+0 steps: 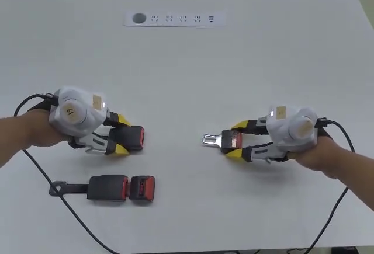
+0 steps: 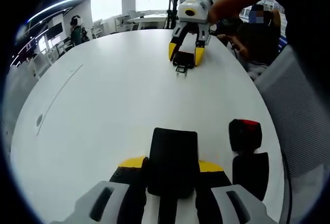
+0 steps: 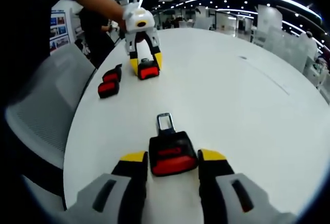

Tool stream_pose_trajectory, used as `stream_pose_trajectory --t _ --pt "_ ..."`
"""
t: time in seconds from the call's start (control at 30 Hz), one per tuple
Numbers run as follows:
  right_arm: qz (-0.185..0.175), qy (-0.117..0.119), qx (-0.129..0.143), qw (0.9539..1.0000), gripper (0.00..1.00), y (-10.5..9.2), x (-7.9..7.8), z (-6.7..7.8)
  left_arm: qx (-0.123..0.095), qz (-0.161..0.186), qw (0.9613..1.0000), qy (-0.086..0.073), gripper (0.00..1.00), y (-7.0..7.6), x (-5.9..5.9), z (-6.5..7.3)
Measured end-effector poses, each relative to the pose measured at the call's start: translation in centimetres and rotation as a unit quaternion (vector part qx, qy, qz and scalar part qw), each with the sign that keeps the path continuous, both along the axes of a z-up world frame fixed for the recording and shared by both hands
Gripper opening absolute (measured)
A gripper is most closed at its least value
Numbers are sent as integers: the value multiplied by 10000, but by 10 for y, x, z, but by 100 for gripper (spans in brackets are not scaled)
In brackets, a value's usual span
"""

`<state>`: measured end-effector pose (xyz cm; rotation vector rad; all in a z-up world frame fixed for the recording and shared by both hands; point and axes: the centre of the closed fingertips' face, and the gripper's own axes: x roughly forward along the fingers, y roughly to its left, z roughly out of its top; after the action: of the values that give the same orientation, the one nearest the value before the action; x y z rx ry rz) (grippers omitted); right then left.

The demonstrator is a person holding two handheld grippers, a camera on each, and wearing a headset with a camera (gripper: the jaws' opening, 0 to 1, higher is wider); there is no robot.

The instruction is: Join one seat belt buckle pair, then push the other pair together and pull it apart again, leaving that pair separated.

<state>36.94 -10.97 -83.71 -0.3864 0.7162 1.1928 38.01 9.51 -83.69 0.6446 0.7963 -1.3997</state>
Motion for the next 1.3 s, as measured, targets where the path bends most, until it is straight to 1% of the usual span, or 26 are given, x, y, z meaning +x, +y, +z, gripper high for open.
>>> stream_pose_trajectory --t 0.07,0.1,0.13,0.17,0.2,0.23,0.27,0.37,0.43,0.5,0.53,0.6,0.63,0.67,0.7,0.73,0.77,0.8,0.87,0.9,0.93,1.0,1.1,1.17,1.27,1.3 --pt "-205 37 14 9998 53 1 1 -1 -28 333 9991 242 39 -2 -1 2" --pt "-441 107 149 9989 58 3 2 1 -80 679 9965 471 40 -4 0 3" --pt "-538 95 210 9983 61 4 4 2 -159 818 9947 606 42 -6 0 6" --pt "-666 43 305 9973 61 6 6 7 -126 800 9951 563 49 -4 0 7" --pt "-746 46 369 9965 63 7 7 9 -163 809 9953 501 55 -4 1 9" --pt "-861 49 395 9955 66 7 8 10 -210 911 9943 517 61 -4 1 11" --pt "-1034 -62 376 9939 69 5 12 11 -312 1099 9919 556 66 -4 2 14" --pt "-1444 -182 562 9878 79 5 15 20 -538 1464 9869 401 68 -3 9 25" --pt "-1691 -361 611 9830 84 3 18 25 -716 1729 9820 243 72 -1 14 33" --pt "-1881 -425 586 9795 89 2 16 28 -879 1971 9763 139 76 1 17 40" --pt "-1934 -457 582 9783 90 1 15 29 -902 2182 9717 76 79 4 18 43" --pt "-2033 -498 569 9762 92 1 12 31 -825 2531 9639 1 88 13 17 43" --pt "-2078 -526 563 9751 93 3 8 33 -838 2621 9614 -76 94 16 16 44" --pt "-2109 -560 562 9743 96 3 7 35 -854 2790 9563 -202 96 21 15 47" --pt "-2139 -618 539 9734 97 5 4 36 -801 2884 9536 -313 95 26 14 48" --pt "-2151 -621 528 9732 97 6 1 37 -833 2999 9491 -492 93 31 12 53" --pt "-2184 -627 520 9725 97 7 -2 38 -920 3075 9456 -540 93 32 9 56" --pt "-2209 -646 520 9718 98 9 -6 40 -1038 3214 9395 -578 94 34 5 60" --pt "-2208 -710 512 9714 99 12 -10 43 -1039 3348 9347 -587 96 41 -3 62" --pt "-2201 -729 494 9715 99 13 -13 45 -1122 3481 9289 -587 97 44 -8 64" --pt "-2201 -734 490 9715 99 15 -17 46 -1145 3507 9276 -589 97 45 -10 65" --pt "-2222 -766 506 9707 99 18 -22 48 -1162 3572 9248 -604 98 51 -21 66" --pt "-2195 -856 465 9707 100 23 -31 51 -1259 3741 9169 -595 97 58 -36 69" --pt "-2149 -959 361 9712 100 24 -37 52 -1299 3751 9155 -649 97 62 -44 73" --pt "-2182 -931 416 9706 100 25 -44 54 -1279 3742 9156 -730 98 69 -53 76" --pt "-2165 -976 397 9706 100 26 -48 55 -1301 3728 9156 -758 98 71 -55 78"
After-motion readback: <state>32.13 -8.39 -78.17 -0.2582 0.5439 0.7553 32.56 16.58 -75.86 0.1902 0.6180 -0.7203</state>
